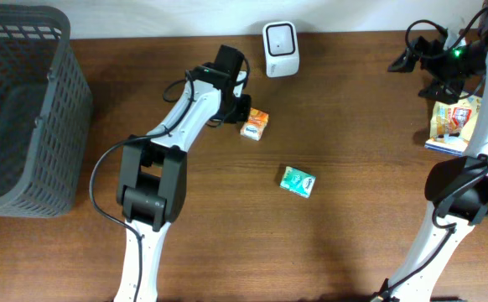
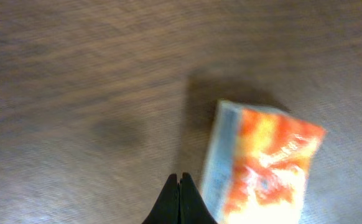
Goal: Scan the item barcode
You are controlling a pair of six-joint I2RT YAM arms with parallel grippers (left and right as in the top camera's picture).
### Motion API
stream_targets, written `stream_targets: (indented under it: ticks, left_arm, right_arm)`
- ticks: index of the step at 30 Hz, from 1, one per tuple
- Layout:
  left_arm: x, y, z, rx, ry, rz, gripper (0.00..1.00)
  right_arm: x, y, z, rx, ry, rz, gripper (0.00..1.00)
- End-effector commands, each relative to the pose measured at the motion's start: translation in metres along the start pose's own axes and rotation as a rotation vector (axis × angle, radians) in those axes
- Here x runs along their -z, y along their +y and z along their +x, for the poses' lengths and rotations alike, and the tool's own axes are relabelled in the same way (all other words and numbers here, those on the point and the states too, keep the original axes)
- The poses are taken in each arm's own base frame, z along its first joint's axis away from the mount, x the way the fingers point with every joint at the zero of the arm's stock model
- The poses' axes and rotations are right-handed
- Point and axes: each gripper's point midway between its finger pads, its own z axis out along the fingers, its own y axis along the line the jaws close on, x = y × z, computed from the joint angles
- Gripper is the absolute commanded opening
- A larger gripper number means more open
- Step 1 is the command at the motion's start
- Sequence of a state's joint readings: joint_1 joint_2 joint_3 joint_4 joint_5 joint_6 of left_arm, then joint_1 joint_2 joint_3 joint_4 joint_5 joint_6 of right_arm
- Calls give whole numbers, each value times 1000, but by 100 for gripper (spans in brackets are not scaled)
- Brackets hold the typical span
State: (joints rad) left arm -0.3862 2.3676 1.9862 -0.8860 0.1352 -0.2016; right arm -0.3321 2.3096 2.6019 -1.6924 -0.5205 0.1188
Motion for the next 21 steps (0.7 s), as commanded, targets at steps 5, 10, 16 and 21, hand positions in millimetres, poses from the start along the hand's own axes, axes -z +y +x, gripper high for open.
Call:
stream_targets:
  ticks: [5, 10, 16, 21]
  left_arm:
    - [-6, -52, 28, -83, 82, 70, 0]
    - [-6, -59, 40, -76, 123, 63, 0]
    - [21, -52, 19, -61, 54, 63, 0]
    - [36, -59, 7, -72, -1, 77, 0]
  right_arm:
    - [6, 4, 0, 29, -16, 7, 98]
    - [6, 4, 0, 29, -17, 7, 98]
    - [6, 4, 0, 29, -16, 7, 98]
    - [6, 4, 0, 29, -17, 7, 98]
